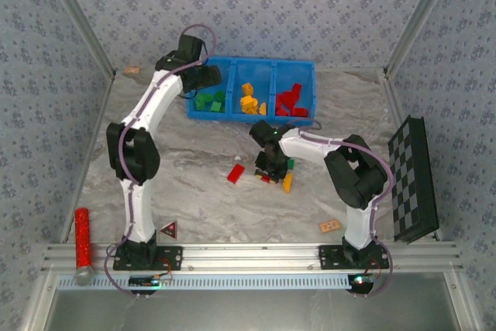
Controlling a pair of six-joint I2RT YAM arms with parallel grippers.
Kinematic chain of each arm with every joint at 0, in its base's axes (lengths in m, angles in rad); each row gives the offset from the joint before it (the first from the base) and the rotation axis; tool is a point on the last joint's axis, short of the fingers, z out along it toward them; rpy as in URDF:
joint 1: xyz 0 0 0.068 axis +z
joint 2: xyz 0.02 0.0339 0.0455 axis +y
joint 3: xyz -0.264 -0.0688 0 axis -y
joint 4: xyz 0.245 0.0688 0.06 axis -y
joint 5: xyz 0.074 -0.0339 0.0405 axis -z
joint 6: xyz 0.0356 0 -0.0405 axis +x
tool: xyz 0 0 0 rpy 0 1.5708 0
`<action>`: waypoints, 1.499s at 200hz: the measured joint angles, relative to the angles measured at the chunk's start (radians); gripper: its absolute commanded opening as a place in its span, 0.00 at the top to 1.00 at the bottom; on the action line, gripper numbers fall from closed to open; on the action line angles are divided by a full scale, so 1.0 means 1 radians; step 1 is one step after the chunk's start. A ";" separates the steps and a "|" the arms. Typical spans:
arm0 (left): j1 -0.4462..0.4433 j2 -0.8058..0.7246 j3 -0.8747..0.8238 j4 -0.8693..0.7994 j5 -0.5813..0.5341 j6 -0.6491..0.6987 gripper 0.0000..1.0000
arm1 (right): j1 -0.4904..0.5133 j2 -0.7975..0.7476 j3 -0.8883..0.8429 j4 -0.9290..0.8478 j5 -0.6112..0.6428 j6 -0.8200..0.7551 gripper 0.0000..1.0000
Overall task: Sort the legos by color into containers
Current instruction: Pick up the lego from the center of the table, then place the lego in the container.
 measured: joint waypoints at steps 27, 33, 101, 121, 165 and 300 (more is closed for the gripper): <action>-0.002 -0.069 -0.121 0.001 0.001 0.008 0.22 | 0.000 0.002 0.010 -0.014 -0.009 -0.066 0.82; -0.003 -0.088 -0.153 -0.002 0.000 0.015 0.22 | 0.000 0.002 0.011 -0.016 -0.011 -0.090 0.83; -0.078 -0.368 -0.468 -0.036 -0.001 0.068 0.21 | -0.006 -0.105 0.172 -0.104 0.014 -0.432 0.81; -0.146 -0.414 -0.514 -0.061 -0.026 0.087 0.19 | -0.020 -0.138 0.244 -0.112 0.064 -0.560 0.80; -0.350 -0.420 -0.557 -0.077 -0.054 0.065 0.18 | -0.109 -0.125 0.336 -0.121 0.174 -0.772 0.79; -0.558 -0.246 -0.415 0.053 0.034 -0.121 0.16 | -0.341 0.219 0.643 0.112 0.193 -0.911 0.77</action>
